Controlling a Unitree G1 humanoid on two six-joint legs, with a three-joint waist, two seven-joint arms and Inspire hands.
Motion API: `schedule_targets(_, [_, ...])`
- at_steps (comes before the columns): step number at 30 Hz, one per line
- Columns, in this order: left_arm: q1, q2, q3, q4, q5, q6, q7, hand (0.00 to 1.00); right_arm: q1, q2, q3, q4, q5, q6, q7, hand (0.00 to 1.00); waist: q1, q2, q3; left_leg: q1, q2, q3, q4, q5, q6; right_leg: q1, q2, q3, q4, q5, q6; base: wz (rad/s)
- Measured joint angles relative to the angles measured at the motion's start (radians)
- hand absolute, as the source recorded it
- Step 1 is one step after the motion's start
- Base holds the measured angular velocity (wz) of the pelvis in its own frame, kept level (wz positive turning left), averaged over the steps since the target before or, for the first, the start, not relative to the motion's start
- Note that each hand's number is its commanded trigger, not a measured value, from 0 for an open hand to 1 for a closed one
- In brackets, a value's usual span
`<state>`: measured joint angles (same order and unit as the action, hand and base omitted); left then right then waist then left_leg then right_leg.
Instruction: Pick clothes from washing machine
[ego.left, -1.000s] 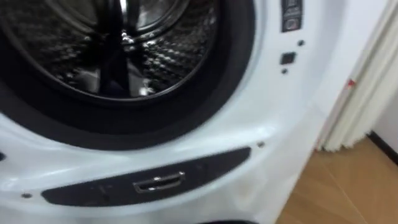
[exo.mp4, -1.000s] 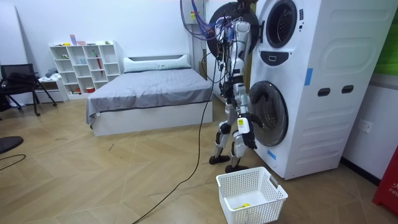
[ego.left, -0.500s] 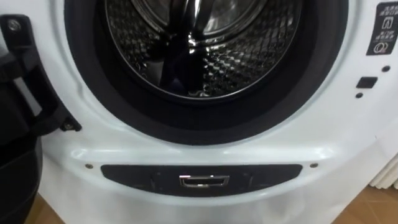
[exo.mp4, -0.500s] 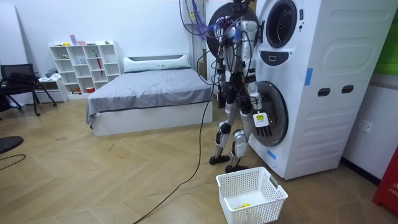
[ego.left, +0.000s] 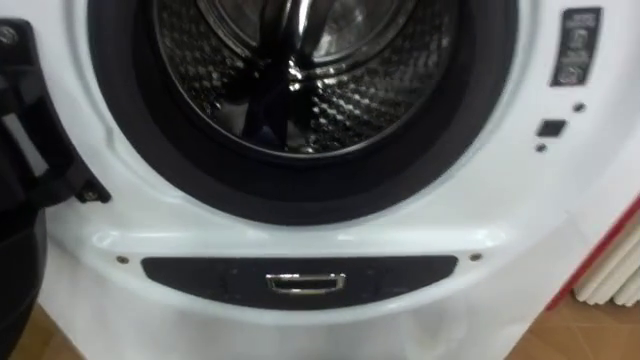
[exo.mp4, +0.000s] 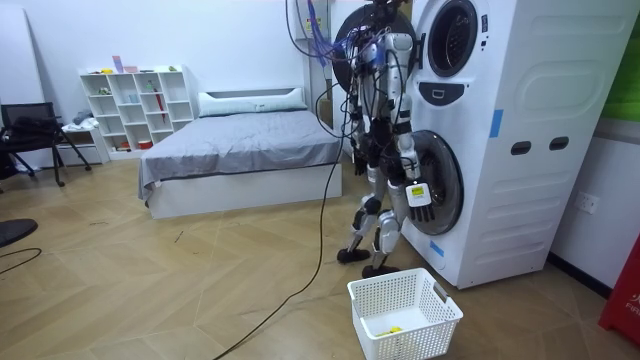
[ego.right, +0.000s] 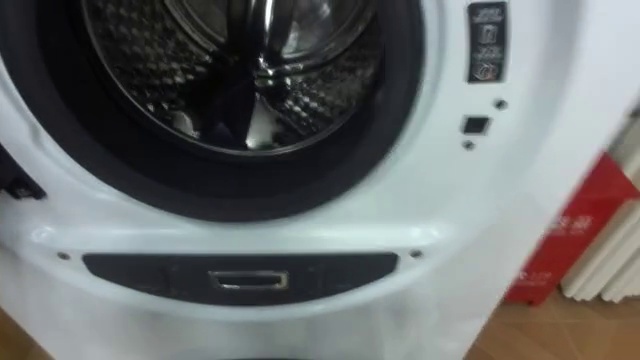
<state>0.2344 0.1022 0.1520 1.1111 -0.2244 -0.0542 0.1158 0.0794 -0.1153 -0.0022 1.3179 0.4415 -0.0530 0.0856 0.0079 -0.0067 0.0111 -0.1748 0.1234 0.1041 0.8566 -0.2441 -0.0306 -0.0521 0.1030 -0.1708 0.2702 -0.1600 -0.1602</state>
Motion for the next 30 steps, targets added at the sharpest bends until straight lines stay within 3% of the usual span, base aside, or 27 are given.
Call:
schedule_targets(1, [0.000,-0.001,0.000,-0.007,-0.001,0.000,-0.001,0.00,0.001,-0.004,-0.001,0.000,-0.007,-0.001,-0.004,0.00,-0.001,0.006,-0.0004,-0.026,0.023,-0.001,0.125,0.046,-0.001,0.003,0.009,0.002,0.011,-0.011,-0.017,-0.12])
schedule_targets(2, [-0.005,0.002,0.001,-0.010,-0.007,0.001,0.000,0.00,0.002,-0.004,-0.003,0.000,-0.007,-0.001,-0.004,0.00,-0.004,0.007,-0.0005,-0.019,0.035,-0.003,0.221,0.071,-0.013,0.008,0.010,0.005,0.019,-0.015,-0.021,-0.07])
schedule_targets(3, [-0.009,0.007,-0.001,-0.009,-0.007,0.001,0.000,0.00,0.001,-0.005,-0.004,-0.001,-0.007,-0.001,-0.003,0.00,-0.007,0.005,0.0006,-0.009,0.041,-0.005,0.252,0.080,-0.025,0.007,0.010,0.005,0.023,-0.016,-0.020,0.05])
schedule_targets(5, [-0.027,0.005,-0.010,-0.019,-0.006,-0.001,-0.012,0.00,0.001,-0.007,-0.020,-0.002,-0.016,-0.010,-0.008,0.00,-0.010,0.003,0.0001,0.051,0.054,-0.025,0.264,0.096,-0.051,-0.019,0.011,0.001,0.041,-0.010,-0.019,0.04])
schedule_targets(6, [-0.033,0.005,-0.010,-0.020,-0.004,-0.002,-0.016,0.00,0.001,-0.008,-0.021,-0.002,-0.017,-0.015,-0.009,0.00,-0.010,0.010,0.0024,0.073,0.057,-0.030,0.246,0.092,-0.057,-0.025,0.013,-0.005,0.042,-0.008,-0.021,0.18])
schedule_targets(7, [-0.037,0.005,-0.027,-0.018,0.002,-0.001,-0.026,0.00,-0.004,-0.014,-0.026,-0.005,-0.017,-0.023,-0.009,0.00,-0.022,0.021,0.0052,0.113,0.056,-0.064,0.186,0.082,-0.067,-0.041,0.015,-0.027,0.044,-0.004,-0.022,0.34])
schedule_targets(8, [-0.053,0.001,-0.044,-0.022,0.011,-0.001,-0.043,0.00,0.001,-0.017,-0.039,-0.012,-0.019,-0.032,-0.007,0.00,-0.037,0.032,0.0079,0.154,0.054,-0.083,0.109,0.060,-0.085,-0.072,0.016,-0.041,0.060,-0.003,-0.022,0.35])
schedule_targets(9, [-0.062,-0.001,-0.055,-0.024,0.017,-0.001,-0.050,0.00,-0.002,-0.017,-0.041,-0.014,-0.022,-0.038,-0.008,0.00,-0.036,0.038,0.0082,0.177,0.053,-0.090,0.067,0.048,-0.086,-0.091,0.016,-0.048,0.069,-0.003,-0.023,0.28])
schedule_targets(11, [-0.100,-0.005,-0.105,-0.025,0.043,-0.001,-0.075,0.00,-0.023,-0.021,-0.048,-0.013,-0.030,-0.047,-0.011,0.00,-0.038,0.063,0.0068,0.266,0.053,-0.109,-0.126,-0.015,-0.093,-0.165,0.016,-0.071,0.107,0.010,-0.022,0.20])
schedule_targets(12, [-0.111,-0.005,-0.114,-0.027,0.044,-0.001,-0.081,0.00,-0.030,-0.022,-0.050,-0.014,-0.030,-0.050,-0.010,0.00,-0.038,0.066,0.0081,0.287,0.053,-0.112,-0.179,-0.032,-0.097,-0.186,0.015,-0.078,0.115,0.016,-0.022,0.11])
schedule_targets(14, [-0.150,-0.008,-0.123,-0.031,0.066,-0.001,-0.098,0.00,-0.052,-0.023,-0.070,-0.029,-0.049,-0.055,-0.011,0.00,-0.037,0.067,0.0090,0.327,0.038,-0.125,-0.365,-0.130,-0.084,-0.267,0.005,-0.087,0.127,0.059,-0.017,0.04])
schedule_targets(16, [-0.158,-0.010,-0.124,-0.031,0.074,-0.002,-0.106,0.00,-0.054,-0.023,-0.082,-0.039,-0.064,-0.059,-0.011,0.00,-0.050,0.065,0.0075,0.345,0.018,-0.136,-0.475,-0.169,-0.072,-0.302,-0.017,-0.095,0.116,0.104,-0.005,0.12])
schedule_targets(18, [-0.159,-0.011,-0.133,-0.029,0.080,-0.008,-0.107,0.00,-0.048,-0.023,-0.080,-0.046,-0.057,-0.057,-0.022,0.00,-0.055,0.060,0.0057,0.343,-0.009,-0.122,-0.555,-0.184,-0.041,-0.315,-0.039,-0.092,0.070,0.170,0.013,0.11])
schedule_targets(19, [-0.162,-0.010,-0.143,-0.029,0.079,-0.011,-0.109,0.00,-0.039,-0.022,-0.068,-0.049,-0.054,-0.057,-0.032,0.00,-0.054,0.049,0.0036,0.332,-0.037,-0.105,-0.575,-0.187,-0.005,-0.315,-0.054,-0.076,0.020,0.223,0.035,-0.06])
schedule_targets(20, [-0.164,-0.008,-0.145,-0.020,0.080,-0.017,-0.109,0.00,-0.032,-0.016,-0.065,-0.050,-0.053,-0.056,-0.041,0.00,-0.052,0.024,-0.0062,0.303,-0.075,-0.074,-0.573,-0.174,0.027,-0.303,-0.075,-0.046,-0.054,0.293,0.060,-0.12])
schedule_targets(21, [-0.160,-0.008,-0.146,-0.011,0.079,-0.019,-0.109,0.00,-0.035,-0.015,-0.062,-0.054,-0.053,-0.055,-0.041,0.00,-0.052,0.013,-0.0083,0.290,-0.091,-0.069,-0.562,-0.164,0.039,-0.291,-0.086,-0.031,-0.093,0.328,0.083,-0.16])
schedule_targets(22, [-0.149,-0.008,-0.155,0.003,0.077,-0.019,-0.110,0.00,-0.027,-0.015,-0.061,-0.056,-0.049,-0.055,-0.040,0.00,-0.055,0.004,-0.0107,0.274,-0.117,-0.044,-0.548,-0.153,0.058,-0.267,-0.106,-0.017,-0.152,0.375,0.156,-0.10])
schedule_targets(23, [-0.143,-0.010,-0.161,0.019,0.077,-0.017,-0.111,0.00,-0.019,-0.015,-0.059,-0.056,-0.033,-0.054,-0.040,0.00,-0.056,0.009,-0.0008,0.269,-0.111,0.009,-0.531,-0.149,0.076,-0.265,-0.125,-0.011,-0.078,0.334,0.162,0.00])
schedule_targets(24, [-0.142,-0.012,-0.169,0.025,0.077,-0.017,-0.110,0.00,-0.008,-0.016,-0.060,-0.056,-0.015,-0.054,-0.041,0.00,-0.059,0.012,-0.0023,0.266,-0.096,0.039,-0.526,-0.144,0.071,-0.261,-0.140,-0.017,0.002,0.292,0.146,0.37])
schedule_targets(25, [-0.150,-0.011,-0.192,0.027,0.070,-0.022,-0.108,0.00,0.004,-0.017,-0.062,-0.056,0.005,-0.053,-0.041,0.00,-0.064,0.017,-0.0055,0.260,-0.061,0.108,-0.526,-0.127,0.064,-0.241,-0.164,-0.019,0.137,0.172,0.140,0.83])
schedule_targets(26, [-0.162,-0.012,-0.206,0.028,0.075,-0.032,-0.108,0.00,0.006,-0.021,-0.065,-0.054,0.002,-0.053,-0.041,0.00,-0.068,0.024,-0.0082,0.258,-0.037,0.162,-0.544,-0.098,0.039,-0.205,-0.193,-0.010,0.257,0.057,0.153,0.93])
schedule_targets(27, [-0.164,-0.015,-0.206,0.028,0.083,-0.039,-0.111,0.00,0.007,-0.024,-0.069,-0.050,0.001,-0.053,-0.041,0.00,-0.061,0.023,-0.0102,0.265,-0.032,0.195,-0.565,-0.078,0.027,-0.179,-0.208,0.005,0.309,0.007,0.161,0.84])
schedule_targets(28, [-0.161,-0.016,-0.206,0.028,0.083,-0.044,-0.123,0.00,0.007,-0.028,-0.068,-0.041,0.002,-0.054,-0.042,0.00,-0.052,0.002,-0.0083,0.283,-0.036,0.242,-0.600,-0.050,0.013,-0.124,-0.232,0.025,0.357,-0.069,0.180,0.50])
schedule_targets(29, [-0.150,-0.012,-0.206,0.028,0.081,-0.042,-0.133,0.00,0.003,-0.028,-0.058,-0.037,0.002,-0.054,-0.041,0.00,-0.038,-0.019,-0.0145,0.290,-0.046,0.274,-0.602,-0.035,0.003,-0.072,-0.249,0.037,0.338,-0.123,0.203,0.22])
schedule_targets(30, [-0.144,-0.010,-0.206,0.028,0.079,-0.039,-0.134,0.00,-0.001,-0.027,-0.053,-0.035,0.002,-0.054,-0.039,0.00,-0.027,-0.026,-0.0130,0.288,-0.059,0.276,-0.599,-0.032,0.002,-0.063,-0.253,0.039,0.300,-0.134,0.212,-0.42])
